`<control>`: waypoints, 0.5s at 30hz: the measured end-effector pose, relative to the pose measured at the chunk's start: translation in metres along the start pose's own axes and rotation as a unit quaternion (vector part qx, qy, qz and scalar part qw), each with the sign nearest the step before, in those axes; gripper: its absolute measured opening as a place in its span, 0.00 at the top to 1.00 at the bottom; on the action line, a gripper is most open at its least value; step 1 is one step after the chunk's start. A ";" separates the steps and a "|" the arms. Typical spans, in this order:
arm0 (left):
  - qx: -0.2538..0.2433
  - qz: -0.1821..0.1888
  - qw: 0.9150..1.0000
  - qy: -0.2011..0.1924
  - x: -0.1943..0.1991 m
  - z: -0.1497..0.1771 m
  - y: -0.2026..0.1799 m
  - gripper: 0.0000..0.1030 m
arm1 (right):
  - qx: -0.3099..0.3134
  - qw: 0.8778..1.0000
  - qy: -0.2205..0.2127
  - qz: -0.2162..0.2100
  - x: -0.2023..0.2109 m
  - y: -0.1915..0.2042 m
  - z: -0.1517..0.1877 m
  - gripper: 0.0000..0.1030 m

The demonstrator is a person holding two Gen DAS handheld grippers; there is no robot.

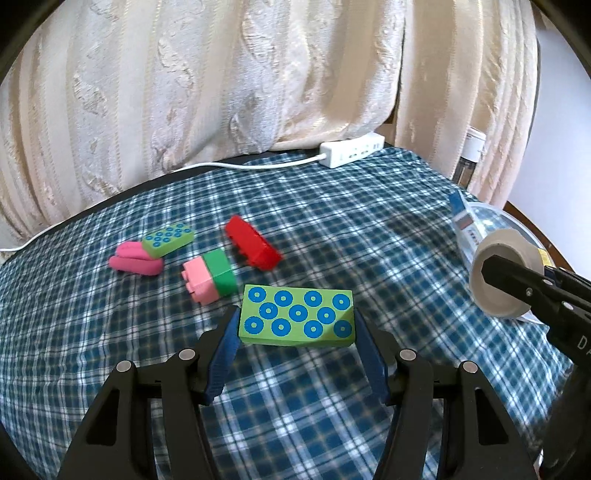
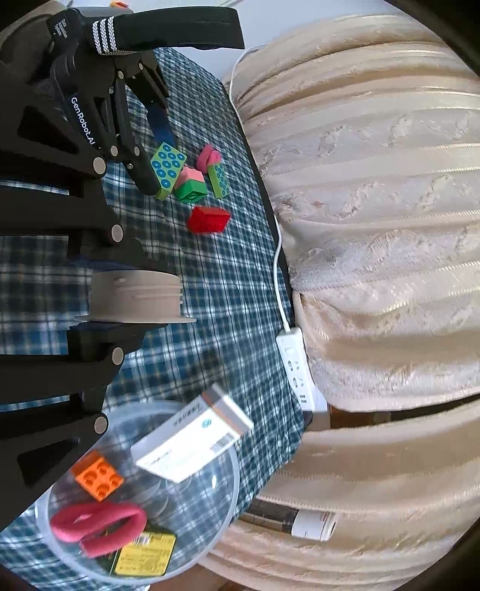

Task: Organize objects
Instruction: 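Carry the tape roll and green dotted brick toward the clear bowl with both grippers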

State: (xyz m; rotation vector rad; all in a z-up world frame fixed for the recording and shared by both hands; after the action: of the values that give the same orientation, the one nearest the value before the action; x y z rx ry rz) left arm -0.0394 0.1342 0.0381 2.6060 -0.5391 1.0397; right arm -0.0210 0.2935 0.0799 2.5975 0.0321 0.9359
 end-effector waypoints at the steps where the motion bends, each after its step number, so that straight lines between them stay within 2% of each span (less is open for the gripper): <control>1: -0.001 0.003 1.000 0.000 0.001 0.000 -0.002 0.40 | -0.003 1.000 -0.002 0.002 0.003 -0.003 0.000 0.79; 15: -0.024 0.026 0.999 -0.006 0.011 -0.010 -0.035 0.40 | -0.040 0.998 -0.041 0.031 0.038 -0.045 -0.008 0.79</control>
State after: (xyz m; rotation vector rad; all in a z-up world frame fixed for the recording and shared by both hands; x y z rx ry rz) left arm -0.0226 0.1664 0.0482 2.5700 -0.6314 1.0140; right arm 0.0085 0.3438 0.0933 2.5728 -0.1059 0.8324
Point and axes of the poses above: each gripper's, at about its wrist camera, not at the fingertips, and x roughly against the way its jaws point, y to its left, z to its underside, the point moved 3 cm from there along -x, roughly the way its jaws point, and after that the axes turned 12 degrees about -x, right-handed, at the moved point
